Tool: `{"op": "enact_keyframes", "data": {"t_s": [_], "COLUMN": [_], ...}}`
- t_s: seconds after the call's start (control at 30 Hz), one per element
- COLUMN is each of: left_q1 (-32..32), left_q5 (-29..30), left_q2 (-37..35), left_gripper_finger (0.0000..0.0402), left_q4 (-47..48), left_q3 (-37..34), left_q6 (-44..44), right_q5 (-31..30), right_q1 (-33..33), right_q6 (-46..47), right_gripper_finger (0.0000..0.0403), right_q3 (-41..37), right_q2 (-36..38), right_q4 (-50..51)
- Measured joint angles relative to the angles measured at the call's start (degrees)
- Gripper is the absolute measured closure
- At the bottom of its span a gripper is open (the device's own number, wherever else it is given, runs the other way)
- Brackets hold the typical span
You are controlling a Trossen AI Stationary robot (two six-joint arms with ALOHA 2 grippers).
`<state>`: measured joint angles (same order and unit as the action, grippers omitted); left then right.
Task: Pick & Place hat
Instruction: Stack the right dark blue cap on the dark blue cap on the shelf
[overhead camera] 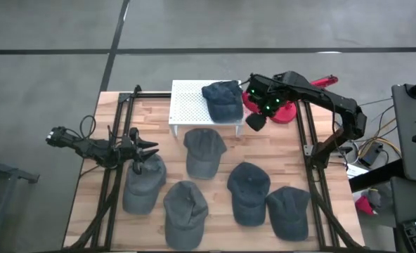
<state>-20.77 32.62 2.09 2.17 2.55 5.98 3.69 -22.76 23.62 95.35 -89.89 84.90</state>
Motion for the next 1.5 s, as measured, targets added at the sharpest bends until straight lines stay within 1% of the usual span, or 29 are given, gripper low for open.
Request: {"op": "enact_keyframes", "data": {"t_s": [0.13, 0.27, 0.43, 0.5, 0.73, 1.13, 1.27, 1.5], "left_q1": [0.0, 0.0, 0.0, 0.0, 0.0, 0.0, 0.0, 0.0], "left_q5": [0.0, 0.0, 0.0, 0.0, 0.0, 0.0, 0.0, 0.0], "left_q2": [0.0, 0.0, 0.0, 0.0, 0.0, 0.0, 0.0, 0.0], "left_gripper_finger": [0.0280, 0.0280, 0.0280, 0.0280, 0.0280, 0.0280, 0.0280, 0.0280], "left_q4": [0.0, 0.0, 0.0, 0.0, 0.0, 0.0, 0.0, 0.0], "left_q3": [0.0, 0.0, 0.0, 0.0, 0.0, 0.0, 0.0, 0.0], "left_q6": [0.0, 0.0, 0.0, 0.0, 0.0, 0.0, 0.0, 0.0], "right_q5": [0.4, 1.7, 8.7, 10.5, 12.3, 23.0, 25.2, 29.8], "right_q1": [3.3, 7.4, 13.4, 16.2, 26.6, 40.9, 45.3, 49.9], "right_q6": [0.6, 3.8, 11.4, 14.3, 22.6, 25.3, 27.0, 31.1], "right_gripper_finger": [0.0195, 0.0195, 0.0195, 0.0195, 0.0195, 0.0195, 0.0195, 0.0195], "right_q3": [0.0, -0.2, -2.7, -4.2, -10.2, -22.7, -25.9, -29.3], "right_q2": [1.2, 2.8, 5.8, 7.1, 10.6, 11.1, 11.1, 11.0], "right_q4": [3.2, 5.0, 5.1, 5.1, 5.1, 5.0, 4.6, 2.0]}}
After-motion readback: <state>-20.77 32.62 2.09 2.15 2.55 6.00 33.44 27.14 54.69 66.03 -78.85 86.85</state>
